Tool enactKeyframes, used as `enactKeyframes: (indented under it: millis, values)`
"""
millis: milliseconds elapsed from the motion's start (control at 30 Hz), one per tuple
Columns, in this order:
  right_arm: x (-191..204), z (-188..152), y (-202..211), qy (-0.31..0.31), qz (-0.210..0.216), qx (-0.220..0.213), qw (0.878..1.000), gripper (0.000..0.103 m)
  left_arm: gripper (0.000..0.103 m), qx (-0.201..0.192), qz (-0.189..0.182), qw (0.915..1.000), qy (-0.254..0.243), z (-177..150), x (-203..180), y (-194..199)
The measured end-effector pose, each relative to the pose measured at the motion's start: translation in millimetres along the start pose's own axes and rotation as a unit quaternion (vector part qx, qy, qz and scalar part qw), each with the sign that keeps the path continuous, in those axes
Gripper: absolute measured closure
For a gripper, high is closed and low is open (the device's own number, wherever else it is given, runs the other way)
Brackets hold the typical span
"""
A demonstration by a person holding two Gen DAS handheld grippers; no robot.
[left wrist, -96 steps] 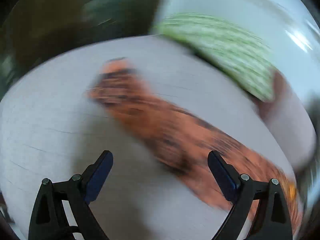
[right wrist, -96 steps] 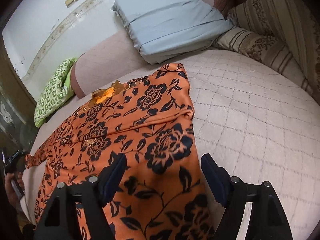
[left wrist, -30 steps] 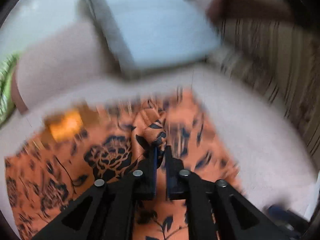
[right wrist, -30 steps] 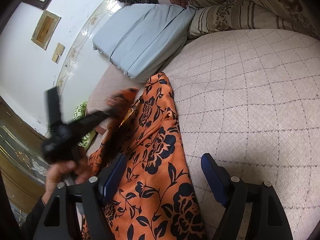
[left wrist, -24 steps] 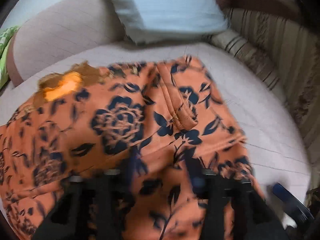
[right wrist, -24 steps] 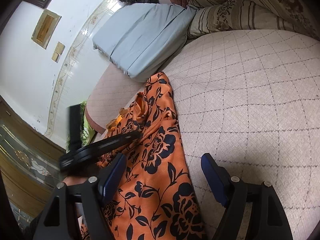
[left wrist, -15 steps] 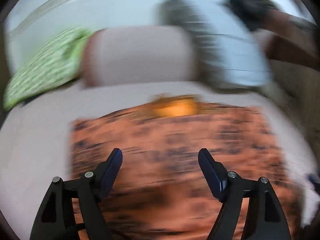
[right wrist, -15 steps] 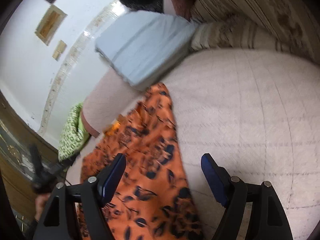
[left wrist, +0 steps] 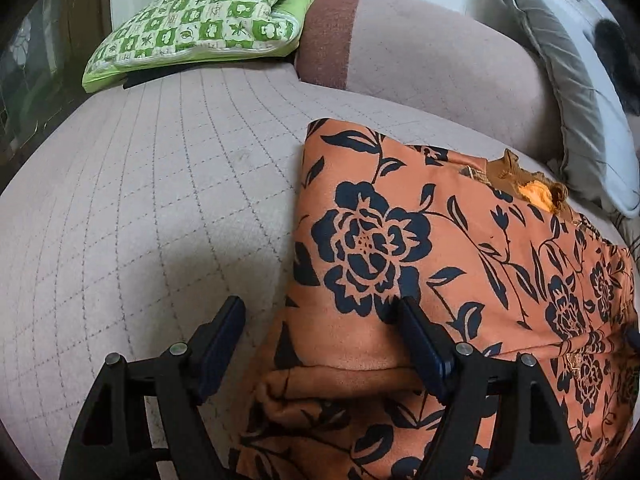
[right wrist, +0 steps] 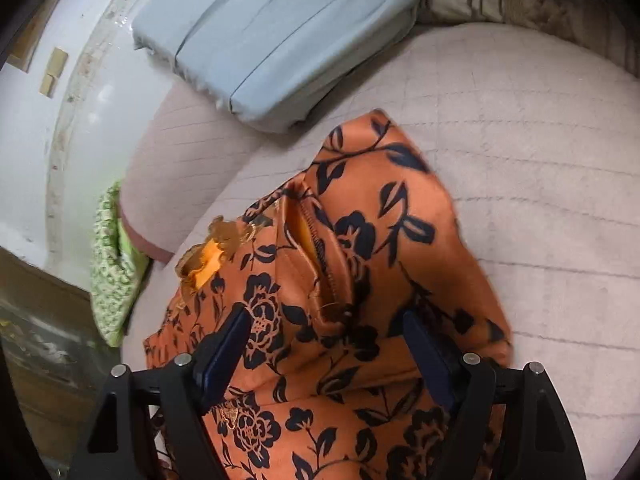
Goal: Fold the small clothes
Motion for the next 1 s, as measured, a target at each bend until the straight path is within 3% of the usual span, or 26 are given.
enactKeyframes:
  millis: [67,100,133,167,200,267,333,367,433,467,500,567,667,733,767,800,833,867,1000]
  values:
    - [6.8,4.1,-8.8,0.030,-0.010,0.012,0.999,0.023,0.026,-0.001,-0.004,1.0000,0.006,-2.8,1.5,3.5]
    - [7.6,5.6,-14.6,0.038,-0.019,0.024,0.999,0.037,0.026,0.000,-0.007,0.9999,0.008,-3.5,2.3,1.7]
    - [7.1,6.0,-22.8,0.042,-0.028,0.047,0.998,0.058,0.027,-0.001,-0.009,0.9999,0.009,-5.1,0.8,0.0]
    - [6.2,5.4,-26.6,0.033,-0.028,0.062,0.997,0.095,0.027,-0.002,-0.011,0.9999,0.012,-6.7,2.8,2.2]
    - [8.6,4.9,-21.5,0.033,-0.030,0.057,0.997,0.096,0.027,-0.002,-0.013,0.9998,0.014,-7.8,3.9,2.2]
    - [14.2,2.5,-7.0,0.051,-0.044,0.035,0.997,0.096,0.027,-0.002,-0.016,0.9997,0.016,-8.6,7.6,2.2]
    - [-9.6,-6.8,-11.7,0.017,-0.084,0.044,0.995,0.094,0.025,-0.003,-0.007,0.9999,0.008,-7.1,6.2,-0.2]
    - [-20.8,-11.3,-15.6,-0.010,-0.071,0.047,0.996,0.092,0.025,-0.004,-0.002,1.0000,0.003,-7.2,5.7,-1.8]
    - [-8.7,-8.5,-2.8,0.008,-0.062,0.031,0.998,0.084,0.025,-0.003,-0.004,1.0000,0.003,-6.2,4.6,0.2]
    - [-1.9,-9.5,2.1,0.024,-0.072,0.035,0.997,0.061,0.025,-0.002,-0.008,1.0000,0.005,-5.1,5.3,2.2]
    - [5.5,-9.9,7.2,0.042,-0.081,0.036,0.995,0.025,0.026,0.000,-0.011,0.9999,0.008,-4.7,8.5,8.4]
    - [25.9,-6.9,25.1,0.081,-0.094,0.007,0.992,0.024,0.026,-0.016,-0.010,0.9994,0.029,-1.7,17.1,20.7]
    - [57.4,-3.5,30.9,0.108,-0.028,-0.021,0.994,0.024,0.026,-0.034,0.000,0.9992,0.022,-2.3,17.9,33.0]
    - [57.6,-4.3,13.5,0.097,0.027,0.001,0.995,0.023,0.023,0.013,0.042,0.9988,-0.021,-12.3,11.9,8.6]
    - [39.7,-8.9,-11.3,0.081,0.016,0.041,0.996,0.020,0.021,0.019,0.041,0.9989,-0.015,-13.7,13.1,4.6]
    - [17.1,-19.1,-32.9,0.045,-0.022,0.087,0.995,0.022,0.021,0.022,0.045,0.9987,-0.009,-9.6,14.1,9.8]
    - [8.1,-20.2,-32.5,0.026,-0.018,0.079,0.996,0.027,0.022,0.033,0.045,0.9984,-0.008,-6.4,14.9,16.0]
    - [16.9,-15.9,-16.9,0.034,0.004,0.048,0.998,0.029,0.022,0.034,0.041,0.9986,-0.005,-3.8,16.5,22.1]
    - [51.6,-26.5,53.9,0.104,0.025,0.010,0.994,0.028,0.022,-0.014,0.005,0.9999,-0.003,-1.1,37.1,76.0]
Point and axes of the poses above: each gripper's, at about its wrist camera, not at the fingertips, and y roughly against the way its jaws point, x to its left, z to its top, the point moved 6 cm from there along -y, roughly the way its jaws point, and after that the axes turned 10 degrees about z, right-handed, at the moved point
